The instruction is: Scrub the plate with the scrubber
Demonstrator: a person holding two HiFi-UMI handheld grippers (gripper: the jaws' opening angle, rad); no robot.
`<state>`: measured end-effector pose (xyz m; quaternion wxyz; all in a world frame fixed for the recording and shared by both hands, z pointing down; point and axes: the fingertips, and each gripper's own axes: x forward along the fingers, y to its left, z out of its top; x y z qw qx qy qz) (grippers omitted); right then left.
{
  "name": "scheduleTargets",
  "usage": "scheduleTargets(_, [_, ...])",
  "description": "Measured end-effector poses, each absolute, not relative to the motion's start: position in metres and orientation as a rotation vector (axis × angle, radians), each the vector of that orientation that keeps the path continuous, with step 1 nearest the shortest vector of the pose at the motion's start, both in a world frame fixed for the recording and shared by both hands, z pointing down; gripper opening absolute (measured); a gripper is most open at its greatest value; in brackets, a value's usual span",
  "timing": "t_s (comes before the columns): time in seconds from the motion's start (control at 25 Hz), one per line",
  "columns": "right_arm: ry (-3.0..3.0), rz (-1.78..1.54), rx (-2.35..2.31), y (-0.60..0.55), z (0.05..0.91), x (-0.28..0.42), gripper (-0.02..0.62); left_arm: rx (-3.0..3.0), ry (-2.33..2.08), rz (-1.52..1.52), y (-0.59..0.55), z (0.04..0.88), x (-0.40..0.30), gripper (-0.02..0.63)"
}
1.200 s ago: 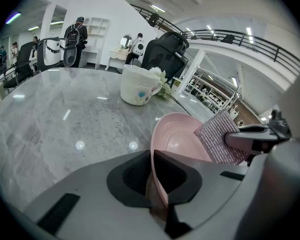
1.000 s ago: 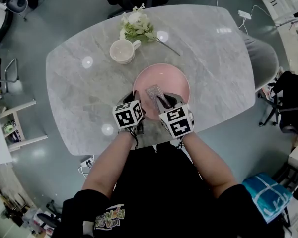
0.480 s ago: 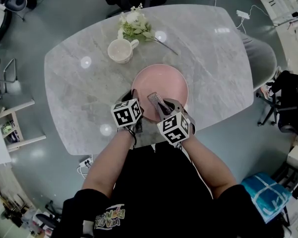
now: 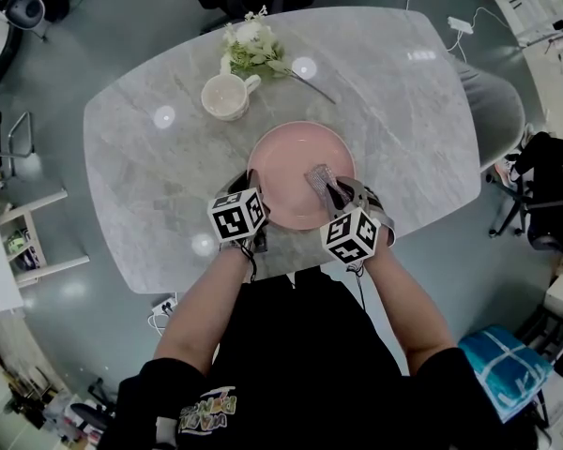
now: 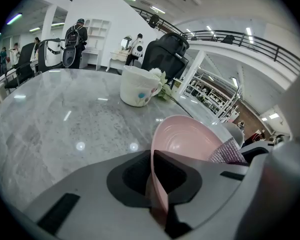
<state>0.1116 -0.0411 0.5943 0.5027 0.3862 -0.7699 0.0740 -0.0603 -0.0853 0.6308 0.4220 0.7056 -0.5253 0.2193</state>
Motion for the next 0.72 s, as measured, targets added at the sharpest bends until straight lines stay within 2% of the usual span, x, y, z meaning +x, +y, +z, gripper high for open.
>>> scheduleTargets(0.72, [-1.765, -0.004, 0.972, -0.121, 0.594, 0.144, 0.077, 1.793, -1.293, 0.579, -0.086, 0.632, -0.060, 0.032])
